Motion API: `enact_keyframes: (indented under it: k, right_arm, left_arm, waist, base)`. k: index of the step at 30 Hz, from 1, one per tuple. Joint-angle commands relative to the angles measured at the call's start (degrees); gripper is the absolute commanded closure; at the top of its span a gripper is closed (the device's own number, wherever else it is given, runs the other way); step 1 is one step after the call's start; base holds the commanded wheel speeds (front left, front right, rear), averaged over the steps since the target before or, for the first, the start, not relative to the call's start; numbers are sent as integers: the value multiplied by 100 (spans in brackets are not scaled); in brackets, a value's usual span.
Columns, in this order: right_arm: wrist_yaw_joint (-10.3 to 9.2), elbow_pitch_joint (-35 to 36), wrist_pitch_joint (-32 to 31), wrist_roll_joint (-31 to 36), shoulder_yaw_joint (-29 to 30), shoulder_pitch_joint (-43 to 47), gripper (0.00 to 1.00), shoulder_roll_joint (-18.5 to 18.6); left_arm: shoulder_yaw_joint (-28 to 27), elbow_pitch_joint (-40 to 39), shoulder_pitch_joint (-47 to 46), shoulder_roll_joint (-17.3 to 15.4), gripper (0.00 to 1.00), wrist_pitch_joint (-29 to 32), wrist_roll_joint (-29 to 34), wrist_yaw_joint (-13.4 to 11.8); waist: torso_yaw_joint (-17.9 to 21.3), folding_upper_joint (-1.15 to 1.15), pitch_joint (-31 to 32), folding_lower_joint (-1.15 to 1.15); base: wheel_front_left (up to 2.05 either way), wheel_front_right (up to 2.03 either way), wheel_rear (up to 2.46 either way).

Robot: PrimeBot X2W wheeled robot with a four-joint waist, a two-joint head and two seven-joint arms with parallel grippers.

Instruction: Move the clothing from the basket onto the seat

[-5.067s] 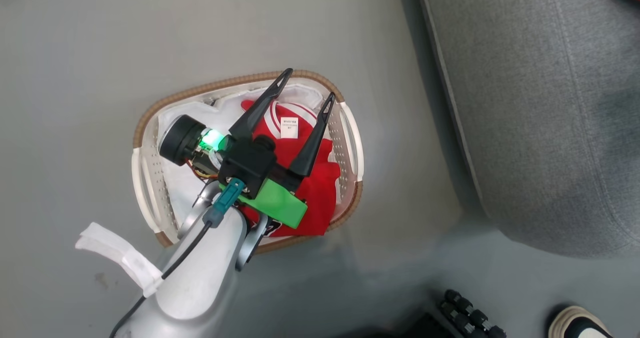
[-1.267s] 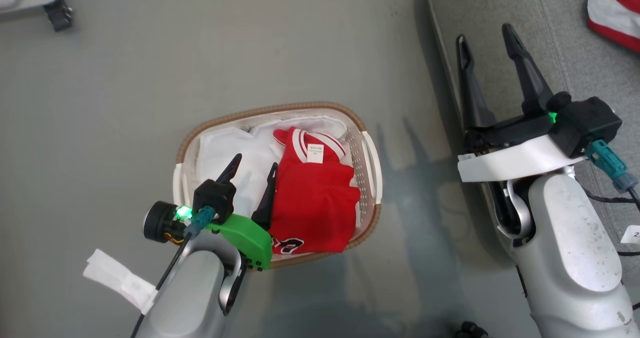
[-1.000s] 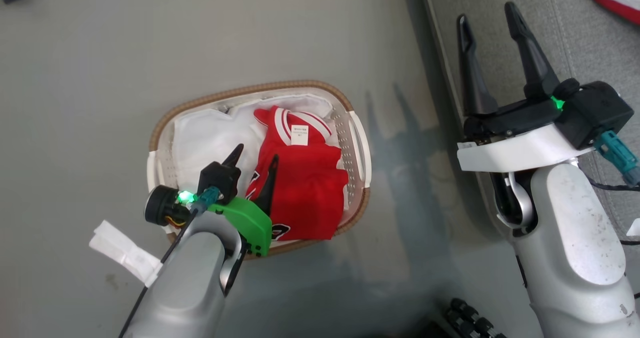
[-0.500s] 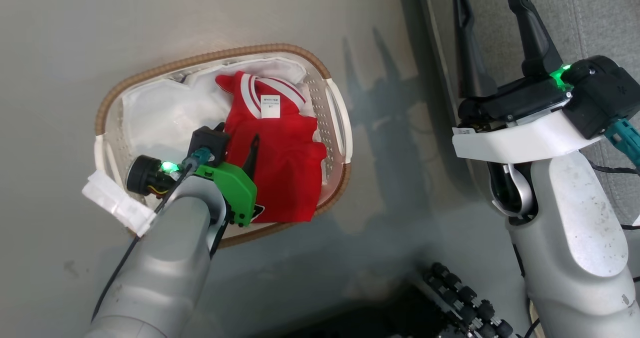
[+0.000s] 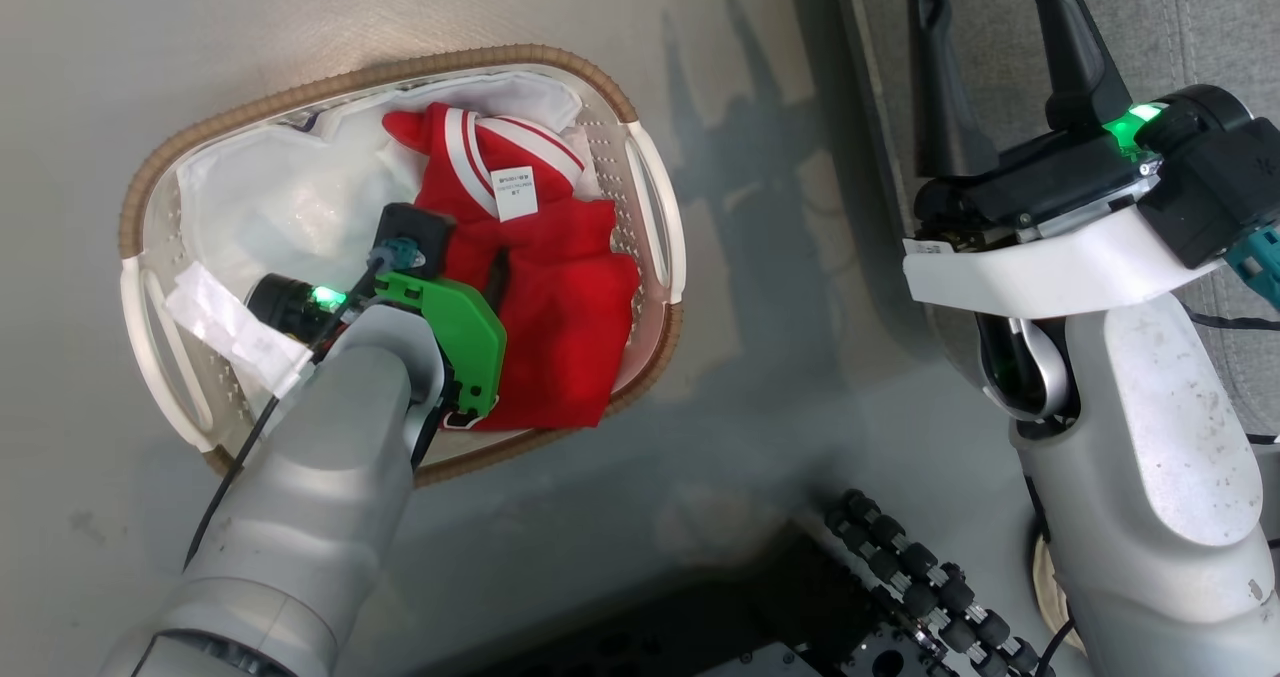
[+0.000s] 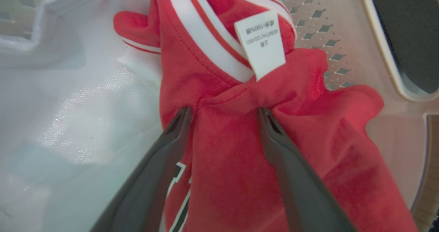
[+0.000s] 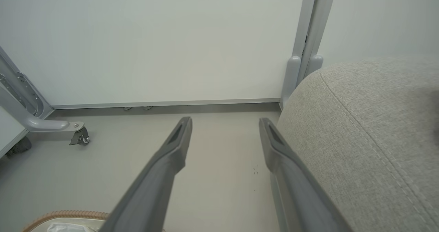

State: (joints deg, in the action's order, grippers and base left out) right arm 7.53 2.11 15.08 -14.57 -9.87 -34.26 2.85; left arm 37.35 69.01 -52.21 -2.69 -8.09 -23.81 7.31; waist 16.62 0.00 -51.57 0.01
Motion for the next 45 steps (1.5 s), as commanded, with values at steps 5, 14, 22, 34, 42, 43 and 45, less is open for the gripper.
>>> enact_keyframes:
  k: [5,14,22,34,42,43,45]
  right_arm:
    - [-8,58,13,-5,-17,-53,0,18]
    - [-8,136,13,17,-63,-92,0,18]
    - [-8,251,13,36,-82,-161,0,18]
    - [-8,376,13,-7,-92,-268,0,18]
    - [-8,393,13,-27,-52,-283,0,18]
    - [-8,386,13,-28,-42,-286,0,18]
    - [-8,350,13,-15,-14,-269,0,17]
  left_arm:
    - [182,115,-211,-53,0,269,-288,26]
    - [544,57,-300,-74,0,685,-733,26]
    - [1133,-150,-434,-205,0,978,-1001,26]
    - [1838,-55,-688,-336,0,861,-1203,26]
    - [2028,59,-749,-290,100,615,-1419,26]
    - [2044,64,-753,-287,100,565,-1446,26]
    - [2100,72,-711,-267,100,500,-1493,26]
  waist:
    - [-19,0,-94,-1]
    - [-19,0,-206,-1]
    - [-23,0,-358,-1]
    - [-4,0,-548,-1]
    - [-27,0,-564,-1]
    - [-31,0,-560,-1]
    - [-54,0,-519,-1]
  base:
    - [0,0,0]
    - [0,0,0]
    - [0,0,0]
    - [0,0,0]
    - [0,0,0]
    - [0,0,0]
    - [0,0,0]
